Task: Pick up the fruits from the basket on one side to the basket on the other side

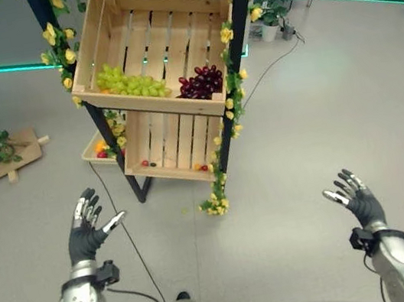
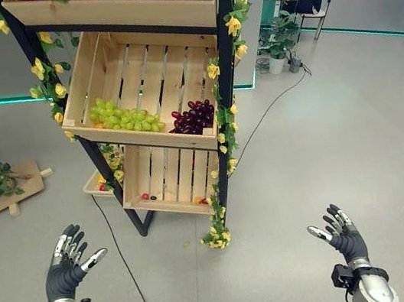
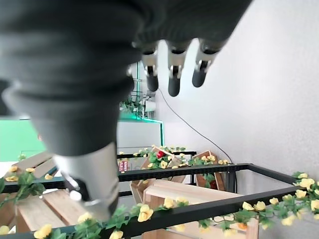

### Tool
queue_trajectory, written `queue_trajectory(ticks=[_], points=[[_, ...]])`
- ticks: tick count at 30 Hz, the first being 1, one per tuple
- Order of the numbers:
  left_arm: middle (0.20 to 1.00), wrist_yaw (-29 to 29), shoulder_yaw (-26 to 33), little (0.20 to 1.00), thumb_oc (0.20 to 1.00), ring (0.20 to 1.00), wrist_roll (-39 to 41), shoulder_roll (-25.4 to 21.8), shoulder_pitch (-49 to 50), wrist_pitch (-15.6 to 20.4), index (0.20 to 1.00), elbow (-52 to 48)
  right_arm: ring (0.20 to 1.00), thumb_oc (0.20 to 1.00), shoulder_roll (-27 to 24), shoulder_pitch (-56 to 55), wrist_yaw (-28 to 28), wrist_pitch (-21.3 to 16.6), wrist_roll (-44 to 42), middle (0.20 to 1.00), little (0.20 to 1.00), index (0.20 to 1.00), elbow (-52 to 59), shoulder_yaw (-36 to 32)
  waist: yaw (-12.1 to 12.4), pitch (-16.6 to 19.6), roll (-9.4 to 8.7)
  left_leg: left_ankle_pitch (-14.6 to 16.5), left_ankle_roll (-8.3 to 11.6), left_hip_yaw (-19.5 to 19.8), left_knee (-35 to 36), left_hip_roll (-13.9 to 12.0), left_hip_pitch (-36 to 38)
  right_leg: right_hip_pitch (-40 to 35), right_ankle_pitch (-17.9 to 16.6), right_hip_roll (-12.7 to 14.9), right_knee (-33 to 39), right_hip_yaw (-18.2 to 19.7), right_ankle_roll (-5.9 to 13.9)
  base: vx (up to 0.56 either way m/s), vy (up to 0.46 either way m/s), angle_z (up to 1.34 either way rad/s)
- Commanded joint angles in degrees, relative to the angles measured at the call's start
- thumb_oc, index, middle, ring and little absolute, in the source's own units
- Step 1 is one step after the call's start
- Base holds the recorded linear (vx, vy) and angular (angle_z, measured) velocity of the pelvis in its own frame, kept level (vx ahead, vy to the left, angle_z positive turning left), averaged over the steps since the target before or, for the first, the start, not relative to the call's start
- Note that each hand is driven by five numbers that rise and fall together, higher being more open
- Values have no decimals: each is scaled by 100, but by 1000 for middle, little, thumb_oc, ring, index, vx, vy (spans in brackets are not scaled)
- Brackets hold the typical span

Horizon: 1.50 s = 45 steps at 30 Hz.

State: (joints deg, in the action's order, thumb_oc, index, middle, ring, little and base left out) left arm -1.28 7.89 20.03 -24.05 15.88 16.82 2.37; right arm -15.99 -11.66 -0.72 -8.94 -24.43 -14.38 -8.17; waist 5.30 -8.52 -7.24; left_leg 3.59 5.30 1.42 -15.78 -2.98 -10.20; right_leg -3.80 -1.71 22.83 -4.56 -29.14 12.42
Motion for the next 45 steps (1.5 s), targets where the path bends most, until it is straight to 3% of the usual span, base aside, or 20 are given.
queue_trajectory(ticks=[1, 8, 16, 25, 27, 28, 29, 33, 34, 35, 36, 38, 40, 41, 45], points=[[1000, 34, 127, 1000, 1000, 1000, -315, 77, -95, 288, 1000, -548, 1000, 1000, -264, 451, 48, -325, -50, 1000, 1000, 1000, 2, 62, -38, 130, 174, -73, -103, -85, 1447, -141, 1117, 474, -468, -168, -227, -251, -146, -9, 68, 9], [1000, 12, 228, 1000, 1000, 1000, -334, 94, -2, 285, 1000, -523, 1000, 1000, -134, 543, 10, -236, 22, 1000, 1000, 1000, -120, 253, -4, 146, 55, 82, -280, -246, 1329, 84, 1220, 659, -757, -109, -312, 2, -42, -12, 91, -19], [1000, 37, 223, 1000, 1000, 1000, -349, 143, 56, 268, 1000, -518, 1000, 1000, -140, 488, 28, -211, 67, 1000, 1000, 1000, -198, 192, -96, 200, 72, 182, -358, -364, 1250, 196, 1347, 684, -894, -63, -303, 91, 4, 14, 40, -13], [1000, 46, 131, 1000, 1000, 1000, -301, 218, -5, 196, 1000, -385, 1000, 1000, -267, 302, 72, -182, 166, 1000, 1000, 1000, -46, -11, -523, 132, 171, 478, -460, -739, 884, 253, 1525, 977, -1019, -51, -504, 603, 8, -5, 22, -21], [1000, 33, 46, 1000, 1000, 1000, -258, 257, -106, 184, 1000, -288, 1000, 1000, -365, 268, 87, -198, 177, 1000, 1000, 1000, -9, -70, -761, 49, 227, 652, -526, -1021, 697, 247, 1655, 1205, -1079, -112, -682, 892, 20, -47, 17, -71], [1000, 33, 46, 1000, 1000, 1000, -259, 255, -112, 186, 1000, -284, 1000, 1000, -362, 270, 87, -196, 178, 1000, 1000, 1000, -7, -71, -756, 58, 213, 629, -530, -1029, 703, 263, 1637, 1225, -1100, -102, -668, 903, 14, -68, 19, -126], [1000, 5, -22, 1000, 1000, 1000, -237, 257, -244, 187, 1000, -207, 1000, 1000, -442, 270, 105, -205, 203, 1000, 1000, 1000, 40, -132, -968, 22, 256, 740, -582, -1259, 637, 243, 1745, 1411, -1123, -185, -776, 1115, 27, -42, 8, -116], [1000, -5, -49, 1000, 1000, 1000, -262, 237, -313, 198, 1000, -255, 1000, 1000, -571, 220, 147, -212, 276, 1000, 1000, 1000, 137, -286, -1183, 8, 294, 773, -653, -1612, 754, 335, 1910, 1693, -1207, -231, -918, 1180, 46, -5, 22, -116], [1000, -25, -36, 1000, 1000, 1000, -267, 232, -374, 198, 1000, -350, 1000, 1000, -614, 230, 197, -270, 228, 1000, 1000, 1000, 179, -408, -1153, 9, 383, 967, -677, -1863, 831, 405, 2104, 1702, -1251, -9, -1103, 445, 191, 56, 39, -106], [1000, -25, -43, 1000, 1000, 1000, -267, 236, -379, 196, 1000, -351, 1000, 1000, -617, 226, 197, -268, 227, 1000, 1000, 1000, 183, -416, -1154, -12, 398, 983, -681, -1854, 836, 397, 2130, 1675, -1240, -12, -1111, 430, 194, -33, -36, -135], [1000, -47, -9, 1000, 1000, 1000, -257, 165, -504, 176, 1000, -500, 1000, 1000, -680, 303, 305, -317, 280, 1000, 1000, 1000, 308, -574, -1058, -5, 405, 969, -717, -2244, 767, 428, 2076, 1334, -1379, 587, -1168, -866, 191, -117, -133, -125], [1000, -112, -13, 1000, 1000, 1000, -163, 138, -600, 205, 1000, -532, 1000, 1000, -696, 406, 370, -327, 250, 1000, 1000, 1000, 338, -662, -1130, 114, 414, 982, -689, -2589, 702, 294, 2023, 1117, -1228, 787, -1145, -1299, 120, -34, -196, -95], [1000, -145, -21, 1000, 1000, 1000, -134, 94, -647, 238, 1000, -580, 1000, 1000, -764, 420, 383, -337, 279, 1000, 1000, 1000, 358, -718, -1131, 150, 410, 1014, -666, -2719, 672, 239, 2052, 1131, -1207, 840, -1269, -1285, 112, 107, -201, -66], [1000, -143, -100, 1000, 1000, 1000, -90, 67, -763, 283, 1000, -662, 1000, 1000, -872, 379, 470, -351, 236, 1000, 1000, 1000, 278, -932, -1258, 225, 374, 1055, -603, -2802, 599, 128, 2066, 1170, -1090, 741, -1187, -909, 104, 109, -200, -76], [1000, -159, -314, 1000, 1000, 1000, -4, 159, -987, 290, 1000, -649, 1000, 1000, -1000, 338, 588, -414, 208, 1000, 1000, 1000, 187, -1102, -1338, 264, 452, 1037, -494, -2926, 670, 24, 2188, 1174, -1009, 671, -1191, -719, 56, 125, -220, -69]])
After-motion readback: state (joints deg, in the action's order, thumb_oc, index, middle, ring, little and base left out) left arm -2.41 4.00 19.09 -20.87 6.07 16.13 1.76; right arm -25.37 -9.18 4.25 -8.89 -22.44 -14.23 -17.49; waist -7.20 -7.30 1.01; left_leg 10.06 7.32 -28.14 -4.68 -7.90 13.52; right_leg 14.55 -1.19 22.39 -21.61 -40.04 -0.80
